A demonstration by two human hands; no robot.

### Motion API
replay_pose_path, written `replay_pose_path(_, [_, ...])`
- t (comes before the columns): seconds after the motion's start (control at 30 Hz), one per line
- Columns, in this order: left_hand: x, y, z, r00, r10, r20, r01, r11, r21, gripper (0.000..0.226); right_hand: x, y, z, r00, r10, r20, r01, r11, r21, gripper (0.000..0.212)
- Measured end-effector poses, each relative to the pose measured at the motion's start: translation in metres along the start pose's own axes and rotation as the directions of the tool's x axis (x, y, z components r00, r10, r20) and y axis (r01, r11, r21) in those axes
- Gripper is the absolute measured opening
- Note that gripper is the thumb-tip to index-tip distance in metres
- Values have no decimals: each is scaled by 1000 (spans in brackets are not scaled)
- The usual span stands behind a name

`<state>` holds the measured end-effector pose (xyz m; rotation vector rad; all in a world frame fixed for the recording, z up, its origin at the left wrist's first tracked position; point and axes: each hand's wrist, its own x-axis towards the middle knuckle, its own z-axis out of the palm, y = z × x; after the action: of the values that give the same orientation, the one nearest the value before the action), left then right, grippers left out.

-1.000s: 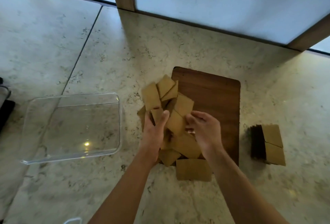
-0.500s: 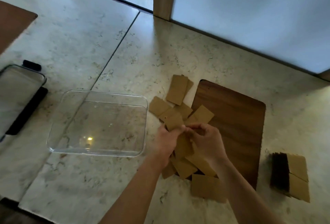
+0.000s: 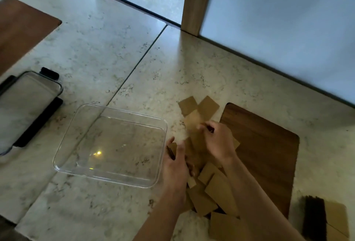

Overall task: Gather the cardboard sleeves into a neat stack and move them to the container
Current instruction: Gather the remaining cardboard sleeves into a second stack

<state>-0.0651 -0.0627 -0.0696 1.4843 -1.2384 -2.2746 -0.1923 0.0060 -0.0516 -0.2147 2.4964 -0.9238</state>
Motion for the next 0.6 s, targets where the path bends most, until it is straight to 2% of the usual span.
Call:
replay_pose_path(0.07, [7,9,9,1000,15,-14,-14,1000,19,52,-5,5,-18,987,38,155,-74,970,233,25])
replay_pose_path(0.1, [10,15,12,1000,-1,-9,1,1000,29,59,-9,3,-23,963,12,270,-86,961,264,23])
replay_pose_path(0.13, [15,19,16,1000,-26,-2,26,999,22,54,-9,4,-24,929,-25,368,-71,967,245,26])
replay_pose_path(0.17, [20,23,19,998,-56,-2,56,998,5,39,-8,3,-22,905,-55,421,-41,976,215,30])
replay_pose_path(0.2, [23,24,21,996,-89,-8,89,996,-16,25,-1,3,-18,910,-78,406,-1,982,190,29])
replay_pose_path(0.23, [27,25,22,992,-124,-3,123,992,-41,19,10,1,-15,949,-80,303,37,989,144,24])
replay_pose_path(0.3, [30,26,21,985,-171,36,174,977,-123,22,37,-4,-10,996,-88,-20,87,996,-28,29])
replay_pose_path(0.33, [30,26,21,983,-176,51,182,973,-144,25,49,-9,-6,990,-106,-97,94,989,-118,38])
replay_pose_path(0.4, [33,23,20,988,-133,81,147,969,-200,30,65,-20,6,991,-132,-37,113,935,-337,60])
replay_pose_path(0.47, [34,21,20,991,-71,113,100,956,-277,37,68,-23,18,987,-156,39,156,876,-456,67])
replay_pose_path(0.5, [35,22,21,991,-47,125,82,953,-291,37,69,-22,18,985,-168,28,165,898,-408,62])
replay_pose_path(0.53, [35,23,23,991,-27,134,66,952,-297,33,70,-19,14,987,-159,-5,151,945,-290,52])
replay_pose_path(0.6, [35,24,26,992,-15,126,50,959,-279,25,67,-9,-4,997,-55,-52,53,998,-33,35])
